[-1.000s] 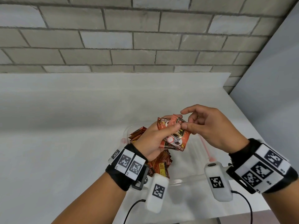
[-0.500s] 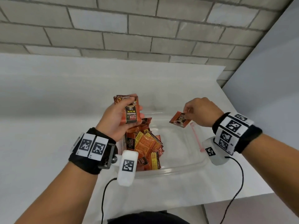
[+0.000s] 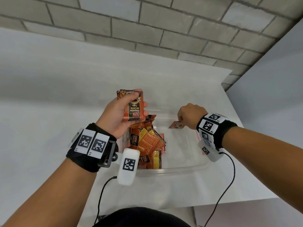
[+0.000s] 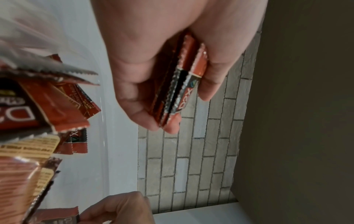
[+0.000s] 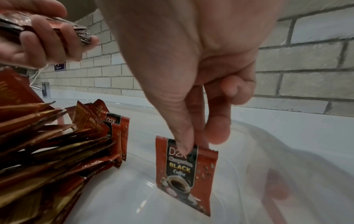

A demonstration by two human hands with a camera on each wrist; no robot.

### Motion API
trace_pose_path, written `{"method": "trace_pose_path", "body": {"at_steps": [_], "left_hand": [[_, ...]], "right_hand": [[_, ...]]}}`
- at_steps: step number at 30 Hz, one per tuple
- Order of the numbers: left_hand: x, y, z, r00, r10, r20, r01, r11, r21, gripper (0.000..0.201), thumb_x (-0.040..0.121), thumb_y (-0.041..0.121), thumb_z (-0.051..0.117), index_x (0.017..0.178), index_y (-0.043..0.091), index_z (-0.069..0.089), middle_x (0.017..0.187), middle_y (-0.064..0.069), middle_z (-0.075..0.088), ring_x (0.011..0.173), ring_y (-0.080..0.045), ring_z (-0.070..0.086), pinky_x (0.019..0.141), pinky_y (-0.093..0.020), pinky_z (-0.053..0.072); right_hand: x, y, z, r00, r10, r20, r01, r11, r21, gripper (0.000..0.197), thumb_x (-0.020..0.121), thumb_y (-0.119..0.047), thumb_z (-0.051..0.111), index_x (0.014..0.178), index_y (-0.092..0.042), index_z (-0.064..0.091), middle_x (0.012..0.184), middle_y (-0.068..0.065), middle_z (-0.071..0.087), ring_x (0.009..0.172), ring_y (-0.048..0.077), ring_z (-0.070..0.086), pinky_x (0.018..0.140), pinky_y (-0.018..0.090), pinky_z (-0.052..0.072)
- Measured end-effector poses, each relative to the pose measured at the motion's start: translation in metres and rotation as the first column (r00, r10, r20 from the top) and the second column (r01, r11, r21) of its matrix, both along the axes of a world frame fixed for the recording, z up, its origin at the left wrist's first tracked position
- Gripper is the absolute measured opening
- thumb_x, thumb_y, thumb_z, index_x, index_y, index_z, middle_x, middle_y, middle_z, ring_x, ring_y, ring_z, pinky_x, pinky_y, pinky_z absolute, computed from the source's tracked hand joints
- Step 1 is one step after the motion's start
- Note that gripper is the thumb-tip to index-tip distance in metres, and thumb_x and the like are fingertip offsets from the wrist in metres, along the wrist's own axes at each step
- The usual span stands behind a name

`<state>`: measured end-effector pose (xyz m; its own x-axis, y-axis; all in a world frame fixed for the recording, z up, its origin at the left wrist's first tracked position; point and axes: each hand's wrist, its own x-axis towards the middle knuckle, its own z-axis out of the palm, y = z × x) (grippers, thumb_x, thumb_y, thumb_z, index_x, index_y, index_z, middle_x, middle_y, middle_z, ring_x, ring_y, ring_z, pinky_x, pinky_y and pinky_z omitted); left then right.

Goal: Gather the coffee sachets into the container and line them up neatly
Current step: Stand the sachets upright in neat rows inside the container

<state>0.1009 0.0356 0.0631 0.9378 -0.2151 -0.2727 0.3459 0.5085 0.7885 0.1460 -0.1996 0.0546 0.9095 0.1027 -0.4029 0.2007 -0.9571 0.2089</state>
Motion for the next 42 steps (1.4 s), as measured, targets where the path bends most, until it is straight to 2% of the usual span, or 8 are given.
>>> {"method": "trace_pose_path", "body": {"at_steps": [6,12,14,17,28,32,37,42], "left_hand": [[0.001,0.001,-0.003,1.0,0.003,-0.009,-0.003,1.0,-0.008,0.038,0.086,0.026,0.058,0.12,0.01,0.056,0.084,-0.011,0.067,0.064,-0.023,0.065,0.062,-0.033,0.054],[0.004,0.001,-0.005,1.0,0.014,-0.024,-0.014,1.0,0.01,0.034,0.09,0.024,0.056,0.12,0.01,0.055,0.083,-0.01,0.069,0.065,-0.022,0.066,0.062,-0.034,0.053],[0.005,0.001,-0.006,1.0,0.014,-0.026,-0.014,1.0,0.013,0.034,0.09,0.024,0.055,0.121,0.01,0.056,0.083,-0.01,0.069,0.064,-0.022,0.066,0.062,-0.034,0.054],[0.006,0.001,-0.006,1.0,0.007,-0.024,-0.007,1.0,0.014,0.033,0.091,0.024,0.055,0.121,0.01,0.056,0.084,-0.01,0.068,0.065,-0.022,0.066,0.061,-0.032,0.055],[0.007,0.002,-0.009,1.0,0.006,-0.018,-0.005,1.0,0.02,0.021,0.092,0.024,0.055,0.108,0.011,0.058,0.083,-0.01,0.069,0.064,-0.022,0.067,0.063,-0.033,0.054],[0.008,0.003,-0.009,1.0,0.008,-0.012,-0.007,1.0,0.013,0.021,0.091,0.024,0.055,0.107,0.011,0.057,0.082,-0.01,0.069,0.064,-0.022,0.066,0.061,-0.032,0.054],[0.009,0.004,-0.01,1.0,0.012,-0.02,-0.012,1.0,0.012,0.023,0.091,0.025,0.055,0.11,0.011,0.058,0.084,-0.01,0.068,0.065,-0.022,0.066,0.06,-0.032,0.054],[0.009,0.005,-0.01,1.0,0.009,-0.023,-0.009,1.0,0.01,0.022,0.089,0.025,0.056,0.107,0.012,0.058,0.084,-0.01,0.069,0.065,-0.023,0.066,0.059,-0.032,0.055]], "right_hand": [[0.003,0.004,-0.003,1.0,0.011,-0.026,-0.011,1.0,-0.014,0.017,0.085,-0.011,0.062,0.098,-0.018,0.07,0.102,0.006,0.064,0.086,0.027,0.063,0.062,0.027,0.042],[0.004,0.009,-0.001,0.999,0.051,-0.016,-0.052,0.994,-0.1,0.014,0.086,-0.008,0.06,0.098,-0.011,0.067,0.092,0.005,0.06,0.071,0.022,0.05,0.059,0.027,0.038],[0.002,0.013,0.002,0.996,0.086,-0.016,-0.087,0.979,-0.183,0.003,0.087,-0.007,0.058,0.084,-0.008,0.059,0.077,0.001,0.048,0.069,0.022,0.046,0.06,0.028,0.037],[-0.001,0.019,0.005,0.986,0.163,-0.038,-0.167,0.945,-0.282,0.028,0.088,-0.003,0.051,0.066,-0.011,0.035,0.065,0.0,0.033,0.068,0.022,0.043,0.058,0.028,0.034],[-0.003,0.031,0.014,0.977,0.213,-0.017,-0.206,0.916,-0.345,0.007,0.091,-0.007,0.05,0.091,-0.015,0.051,0.079,0.0,0.044,0.092,0.024,0.06,0.066,0.03,0.036],[0.001,0.028,0.014,0.985,0.172,0.019,-0.153,0.92,-0.361,0.01,0.089,-0.011,0.054,0.086,-0.017,0.047,0.094,0.001,0.059,0.087,0.022,0.059,0.069,0.029,0.037],[0.007,0.026,0.006,0.987,0.156,0.037,-0.132,0.922,-0.365,0.008,0.092,-0.023,0.056,0.095,-0.016,0.056,0.076,-0.003,0.045,0.087,0.021,0.059,0.069,0.029,0.036],[0.008,0.024,0.003,0.984,0.165,0.06,-0.135,0.929,-0.343,0.01,0.093,-0.024,0.054,0.096,-0.015,0.058,0.083,-0.002,0.055,0.074,0.021,0.049,0.067,0.029,0.035]]}}
